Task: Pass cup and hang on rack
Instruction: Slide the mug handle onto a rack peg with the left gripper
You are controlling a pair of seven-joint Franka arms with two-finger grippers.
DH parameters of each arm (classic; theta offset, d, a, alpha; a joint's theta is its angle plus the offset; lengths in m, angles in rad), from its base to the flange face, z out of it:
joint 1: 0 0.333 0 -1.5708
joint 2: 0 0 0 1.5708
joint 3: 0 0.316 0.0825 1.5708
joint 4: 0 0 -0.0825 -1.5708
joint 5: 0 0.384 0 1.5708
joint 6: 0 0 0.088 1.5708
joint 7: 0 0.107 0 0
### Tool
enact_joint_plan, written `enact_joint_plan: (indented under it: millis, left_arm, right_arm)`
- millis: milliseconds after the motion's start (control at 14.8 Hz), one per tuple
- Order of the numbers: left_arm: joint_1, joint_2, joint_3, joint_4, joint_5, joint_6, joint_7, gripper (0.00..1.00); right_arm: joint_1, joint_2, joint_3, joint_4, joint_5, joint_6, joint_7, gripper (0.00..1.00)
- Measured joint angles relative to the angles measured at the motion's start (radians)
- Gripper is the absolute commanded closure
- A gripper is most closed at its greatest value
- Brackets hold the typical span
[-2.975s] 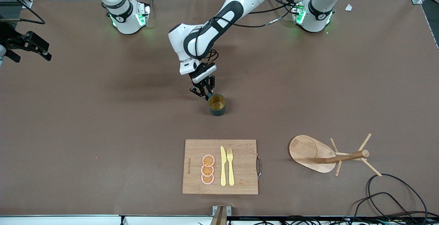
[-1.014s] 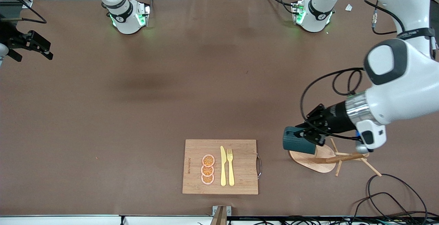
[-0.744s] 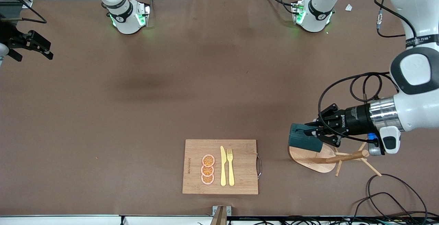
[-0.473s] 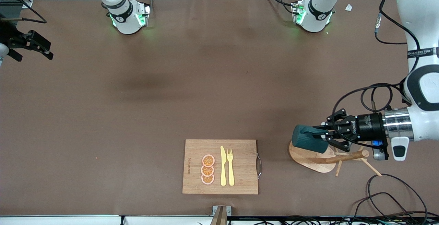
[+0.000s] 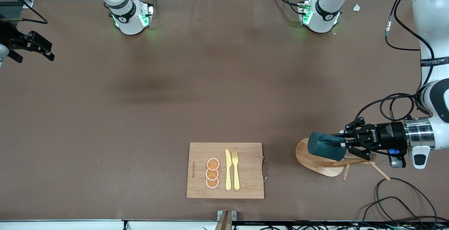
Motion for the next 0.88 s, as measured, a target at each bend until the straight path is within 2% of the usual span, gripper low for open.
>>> enact_joint_plan:
  millis: [676,879]
  left_arm:
    - [0.058,0.025,0.000,0.000,-0.003,-0.062,0.167,0.99]
    - [0.071,0.034,0.000,0.000,-0.037,-0.067,0.196,0.99]
  right_arm:
    - [0.000,0.000,0.000,0.000,0.000,0.000,0.000,0.00]
    - [0.000,0.000,0.000,0.000,0.000,0.000,0.000,0.00]
